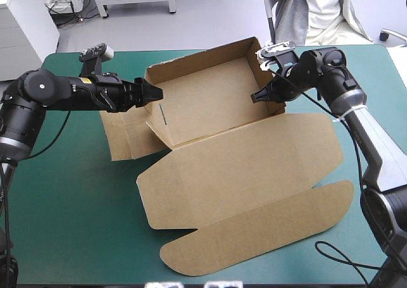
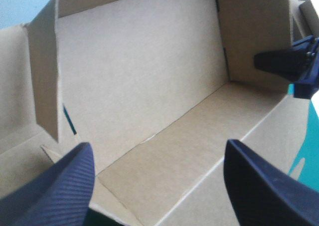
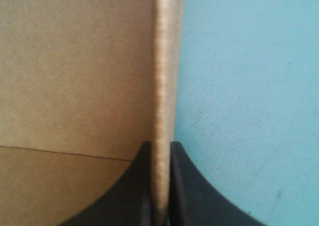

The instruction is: Fold the box

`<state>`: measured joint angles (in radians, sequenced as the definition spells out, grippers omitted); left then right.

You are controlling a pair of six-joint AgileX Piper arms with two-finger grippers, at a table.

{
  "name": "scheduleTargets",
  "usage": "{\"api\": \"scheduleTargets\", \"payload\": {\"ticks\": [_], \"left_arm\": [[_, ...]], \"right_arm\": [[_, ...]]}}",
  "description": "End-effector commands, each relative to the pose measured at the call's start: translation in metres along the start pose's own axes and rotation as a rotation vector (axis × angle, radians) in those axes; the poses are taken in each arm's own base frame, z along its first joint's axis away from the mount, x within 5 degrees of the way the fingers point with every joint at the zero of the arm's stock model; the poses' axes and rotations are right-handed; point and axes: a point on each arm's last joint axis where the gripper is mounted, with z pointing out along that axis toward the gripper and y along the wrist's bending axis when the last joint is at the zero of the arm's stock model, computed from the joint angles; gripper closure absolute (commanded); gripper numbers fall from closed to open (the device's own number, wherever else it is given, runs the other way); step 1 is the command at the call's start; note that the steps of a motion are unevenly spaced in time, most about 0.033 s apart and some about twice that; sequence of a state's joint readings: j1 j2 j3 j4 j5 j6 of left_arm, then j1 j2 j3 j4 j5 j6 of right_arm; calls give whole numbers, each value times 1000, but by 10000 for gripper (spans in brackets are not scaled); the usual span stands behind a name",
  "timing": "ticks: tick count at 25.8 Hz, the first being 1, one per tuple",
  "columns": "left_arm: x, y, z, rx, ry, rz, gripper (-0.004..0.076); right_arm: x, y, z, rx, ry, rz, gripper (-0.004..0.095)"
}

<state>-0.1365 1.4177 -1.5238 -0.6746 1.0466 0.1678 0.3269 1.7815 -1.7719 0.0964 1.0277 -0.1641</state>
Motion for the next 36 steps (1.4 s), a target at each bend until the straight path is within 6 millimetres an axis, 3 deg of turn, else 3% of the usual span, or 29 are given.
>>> {"api": "scheduleTargets", "payload": {"ticks": [1,2,4,5,10,15,19,25,28,36], "left_arm": [[-16,-35,-37,90,-128,64,350],[-19,-39,-42,95,-143,90,424],[-20,-41,-45,95,-149,146,676],[-20,-41,-45,88,-147,171,724],[-23,-23,-49,-18,-151,178,729],[-26,18,-67,-81,-170,112,715],[-31,63,-94,-71,-308,18,710],[-31,128,-117,-119,-391,-155,710],[-31,153,-112,-112,-372,-184,710],[-30,200,-69,-6,-266,-280,710]], "right_arm": [[-13,2,-37,10,-140,-1,921],[-13,2,-37,10,-140,-1,921],[-13,2,-37,10,-138,-1,921],[-12,2,-36,8,-130,-1,921],[-11,3,-39,3,-128,2,921],[-12,4,-53,4,-159,0,921],[-11,6,-81,12,-220,-8,921],[-5,10,-125,27,-312,-34,922],[-1,12,-145,30,-353,-43,922],[4,24,-182,-50,-482,-48,922]]}}
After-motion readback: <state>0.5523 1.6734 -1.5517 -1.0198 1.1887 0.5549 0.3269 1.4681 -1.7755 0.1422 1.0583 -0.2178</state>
